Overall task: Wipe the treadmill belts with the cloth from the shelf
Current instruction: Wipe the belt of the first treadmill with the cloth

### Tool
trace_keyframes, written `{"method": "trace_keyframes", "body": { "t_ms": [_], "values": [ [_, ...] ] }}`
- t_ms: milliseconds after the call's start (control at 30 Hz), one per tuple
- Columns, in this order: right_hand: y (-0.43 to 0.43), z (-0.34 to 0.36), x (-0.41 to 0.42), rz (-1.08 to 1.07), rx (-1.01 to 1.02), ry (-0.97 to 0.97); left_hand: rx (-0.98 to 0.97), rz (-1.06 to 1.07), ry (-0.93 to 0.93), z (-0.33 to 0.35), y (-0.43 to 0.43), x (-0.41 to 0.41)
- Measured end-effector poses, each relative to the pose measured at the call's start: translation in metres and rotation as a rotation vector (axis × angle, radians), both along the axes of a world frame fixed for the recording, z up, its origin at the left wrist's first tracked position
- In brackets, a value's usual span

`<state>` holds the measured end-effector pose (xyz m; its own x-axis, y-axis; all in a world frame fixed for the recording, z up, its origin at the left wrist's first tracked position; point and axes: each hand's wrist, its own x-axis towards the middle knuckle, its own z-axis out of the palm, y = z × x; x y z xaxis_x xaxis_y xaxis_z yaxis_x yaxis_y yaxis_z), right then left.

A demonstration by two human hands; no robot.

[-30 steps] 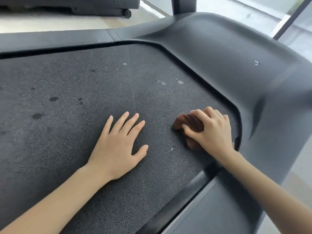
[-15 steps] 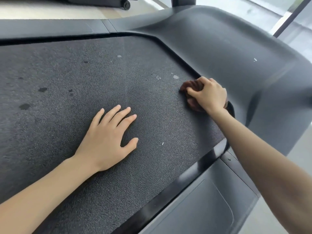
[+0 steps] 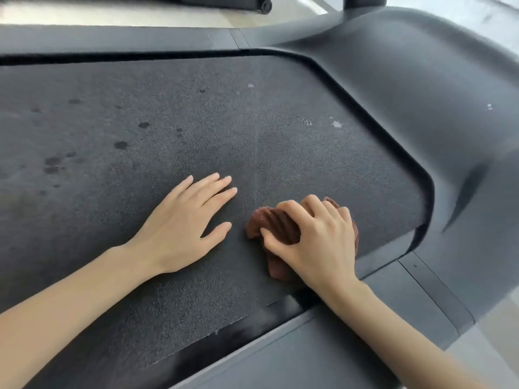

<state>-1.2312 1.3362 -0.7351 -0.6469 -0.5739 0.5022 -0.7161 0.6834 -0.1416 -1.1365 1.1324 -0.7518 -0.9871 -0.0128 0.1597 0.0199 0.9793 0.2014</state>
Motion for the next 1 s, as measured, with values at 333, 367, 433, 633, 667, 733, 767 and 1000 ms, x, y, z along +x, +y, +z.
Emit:
{"method": "trace_keyframes", "body": {
  "t_ms": [333,367,433,633,667,733,767,1000],
  "values": [
    [-0.046,0.002,0.096,0.409,-0.006,-0.06,-0.124,0.195,-0.16,0.022,-0.046,0.156],
    [-0.053,0.002,0.105,0.455,0.002,-0.07,-0.137,0.217,-0.171,0.023,-0.048,0.171],
    [-0.068,0.002,0.126,0.55,0.014,-0.094,-0.131,0.285,-0.186,0.023,-0.051,0.198],
    [-0.136,0.004,0.199,0.797,0.054,-0.125,-0.082,0.53,-0.153,0.02,-0.062,0.274],
    [-0.145,0.004,0.209,0.826,0.056,-0.122,-0.081,0.572,-0.156,0.021,-0.064,0.291],
    [-0.162,0.002,0.227,0.898,0.056,-0.111,-0.078,0.672,-0.157,0.025,-0.07,0.329],
    [-0.169,0.002,0.238,0.934,0.054,-0.11,-0.077,0.727,-0.159,0.025,-0.072,0.35],
    [-0.218,0.006,0.338,1.1,0.073,-0.184,-0.075,1.007,-0.19,0.028,-0.083,0.478]
  ]
}}
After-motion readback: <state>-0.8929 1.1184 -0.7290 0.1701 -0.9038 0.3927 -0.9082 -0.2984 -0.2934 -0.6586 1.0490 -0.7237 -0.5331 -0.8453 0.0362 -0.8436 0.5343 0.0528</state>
